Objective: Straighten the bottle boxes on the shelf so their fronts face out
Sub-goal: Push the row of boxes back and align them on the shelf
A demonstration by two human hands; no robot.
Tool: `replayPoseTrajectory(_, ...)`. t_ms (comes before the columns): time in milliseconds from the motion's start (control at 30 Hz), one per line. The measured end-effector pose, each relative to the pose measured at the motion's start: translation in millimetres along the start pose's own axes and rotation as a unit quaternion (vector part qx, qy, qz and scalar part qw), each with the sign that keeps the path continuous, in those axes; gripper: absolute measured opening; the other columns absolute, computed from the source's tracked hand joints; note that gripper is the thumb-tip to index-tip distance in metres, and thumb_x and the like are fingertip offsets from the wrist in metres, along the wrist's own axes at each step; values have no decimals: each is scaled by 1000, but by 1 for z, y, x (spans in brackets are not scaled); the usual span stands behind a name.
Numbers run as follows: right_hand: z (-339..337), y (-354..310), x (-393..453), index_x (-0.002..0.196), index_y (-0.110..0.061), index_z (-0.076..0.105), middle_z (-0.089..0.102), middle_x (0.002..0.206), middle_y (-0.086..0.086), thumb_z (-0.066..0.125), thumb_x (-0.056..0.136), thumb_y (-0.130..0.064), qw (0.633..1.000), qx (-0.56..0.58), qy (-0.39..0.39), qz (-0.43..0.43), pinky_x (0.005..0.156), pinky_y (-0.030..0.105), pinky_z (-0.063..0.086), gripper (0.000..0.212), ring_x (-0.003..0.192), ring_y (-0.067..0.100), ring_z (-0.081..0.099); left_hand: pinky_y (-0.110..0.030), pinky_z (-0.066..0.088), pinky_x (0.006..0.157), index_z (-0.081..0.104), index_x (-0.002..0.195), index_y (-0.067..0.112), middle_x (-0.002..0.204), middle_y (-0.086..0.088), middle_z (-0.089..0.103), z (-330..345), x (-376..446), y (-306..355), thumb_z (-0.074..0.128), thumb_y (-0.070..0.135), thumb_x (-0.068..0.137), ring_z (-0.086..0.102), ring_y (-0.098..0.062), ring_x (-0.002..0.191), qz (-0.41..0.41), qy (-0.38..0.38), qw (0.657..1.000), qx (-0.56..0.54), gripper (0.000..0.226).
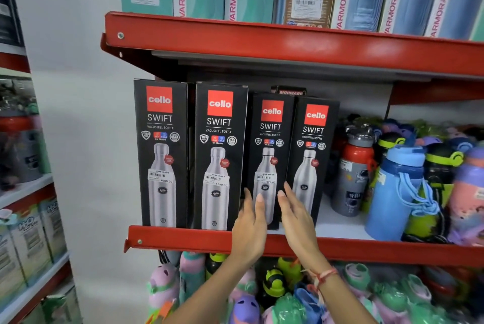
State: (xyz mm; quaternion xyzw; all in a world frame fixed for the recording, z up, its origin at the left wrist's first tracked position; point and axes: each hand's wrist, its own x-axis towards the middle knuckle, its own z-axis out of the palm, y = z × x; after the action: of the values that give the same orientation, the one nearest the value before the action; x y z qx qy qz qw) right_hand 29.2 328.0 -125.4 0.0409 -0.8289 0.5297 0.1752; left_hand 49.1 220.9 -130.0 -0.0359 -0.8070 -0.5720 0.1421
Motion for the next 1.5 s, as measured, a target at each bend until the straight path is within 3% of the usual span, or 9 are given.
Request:
replayPoseTrajectory(200, -13, 11, -24, 141, -49, 37, 48, 129, -18, 38, 93, -58, 999, 45, 0, -8, 102, 28, 30, 49, 127, 8, 44, -35, 21, 119, 14, 151, 32, 157, 6, 31, -7, -30, -1, 16, 70, 84, 31, -16, 144, 19, 4, 1000, -13, 78)
replayPoseTrajectory(367, -16, 15, -30, 139, -52, 38, 47, 101, -31, 40, 95, -54, 999, 43, -5, -14, 98, 28, 36, 45, 113, 10, 56, -58, 36, 107, 19, 150, 35, 135, -32, 49, -14, -40, 0, 15, 72, 82, 49, -47, 124, 5, 12, 1000, 15, 77)
replayPoseTrajectory(567, -23, 18, -26, 136, -39, 50, 54, 122, -15, 43, 97, -43, 996, 57, 56, -36, 86, 14, 38, 40, 99, -17, 54, -12, 21, 104, 35, 144, 22, 135, 4, 39, 0, -45, 2, 37, 36, 99, 37, -8, 128, 128, 132, 980, 72, 48)
replayPoseTrajectory(667, -34, 23, -12, 142, -22, 44, 48, 143, -1, 44, 100, -32, 991, 75, 108, -19, 101, 29, 40, 44, 118, 1, 51, -15, 32, 105, 46, 132, 22, 127, 7, 46, 24, -41, 13, 41, 22, 96, 44, -3, 120, 218, 79, 971, 54, 36)
replayPoseTrajectory(733, -40, 26, 1, 146, -15, 36, 37, 153, 5, 42, 101, -30, 992, 75, 101, 4, 114, 40, 29, 49, 137, 19, 38, -23, 29, 113, 40, 139, 20, 141, 5, 44, 46, -35, 21, 38, 21, 99, 40, -6, 131, 200, -11, 979, 36, 40)
replayPoseTrajectory(900, -51, 44, 26, 150, -5, 23, 16, 161, 8, 30, 104, -29, 998, 32, 47, 29, 119, 29, 8, 53, 148, 16, 13, -24, 2, 118, 5, 153, 12, 163, -1, 4, 85, -12, 28, 24, 36, 103, 0, -12, 150, 61, -70, 996, -9, 59)
replayPoseTrajectory(1333, -82, 56, 26, 149, -36, 25, 25, 155, -14, 27, 94, -60, 995, 93, -5, 33, 120, 37, 19, 59, 143, 10, 26, -35, 20, 117, 13, 153, 22, 159, -1, 28, 89, -4, 32, 14, 58, 96, 25, -20, 146, -3, -52, 998, -37, 67)
replayPoseTrajectory(1433, -90, 60, 6, 143, -50, 25, 30, 148, -21, 24, 87, -71, 998, 62, 10, 21, 118, 38, 23, 60, 140, 11, 34, -39, 36, 107, 55, 132, 15, 122, -2, 68, 76, -22, 33, 14, 62, 93, 53, -28, 126, 13, -45, 998, -36, 73)
replayPoseTrajectory(1500, -92, 63, -5, 138, -58, 26, 32, 144, -25, 23, 85, -73, 998, 56, 19, 16, 115, 33, 26, 56, 137, 10, 38, -42, 46, 87, 60, 71, 21, 56, 3, 61, 65, -31, 32, 13, 65, 91, 65, -27, 80, 26, -25, 999, -26, 67)
